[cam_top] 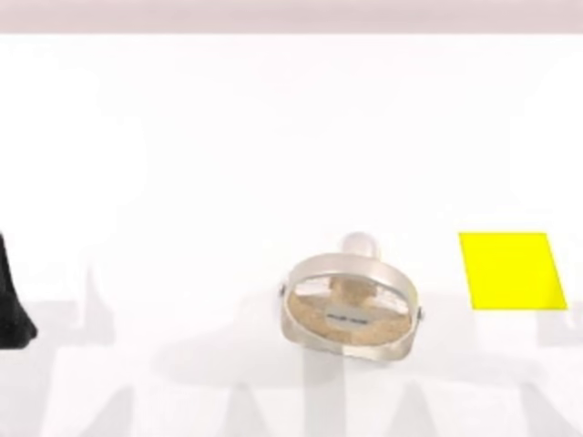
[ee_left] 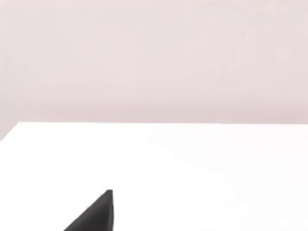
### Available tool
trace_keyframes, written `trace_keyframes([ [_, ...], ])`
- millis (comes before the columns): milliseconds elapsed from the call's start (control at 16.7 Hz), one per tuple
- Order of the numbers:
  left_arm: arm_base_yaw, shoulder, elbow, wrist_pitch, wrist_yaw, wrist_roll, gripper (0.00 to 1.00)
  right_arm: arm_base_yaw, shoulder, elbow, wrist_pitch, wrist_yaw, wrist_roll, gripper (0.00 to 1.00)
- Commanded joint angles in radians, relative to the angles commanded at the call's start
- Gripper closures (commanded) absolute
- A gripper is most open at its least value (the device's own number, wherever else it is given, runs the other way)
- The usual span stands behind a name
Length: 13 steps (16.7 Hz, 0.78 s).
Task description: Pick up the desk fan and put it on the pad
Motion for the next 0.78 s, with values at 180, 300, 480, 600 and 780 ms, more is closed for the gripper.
trace_keyframes([
  [180,0.0,0.0,0.0,0.0,0.0,0.0,0.0,0.005,0.01,0.01,-0.01,0.0,-0.004,0.0],
  [300,0.0,0.0,0.0,0.0,0.0,0.0,0.0,0.033,0.062,0.061,-0.06,-0.001,-0.024,0.0],
  [480,0.0,0.0,0.0,0.0,0.0,0.0,0.0,0.104,0.219,0.216,-0.198,0.0,-0.076,0.0],
  [600,0.0,0.0,0.0,0.0,0.0,0.0,0.0,0.168,0.373,0.365,-0.318,0.001,-0.12,0.0],
  [780,0.0,0.0,0.0,0.0,0.0,0.0,0.0,0.278,0.654,0.639,-0.525,0.003,-0.195,0.0],
])
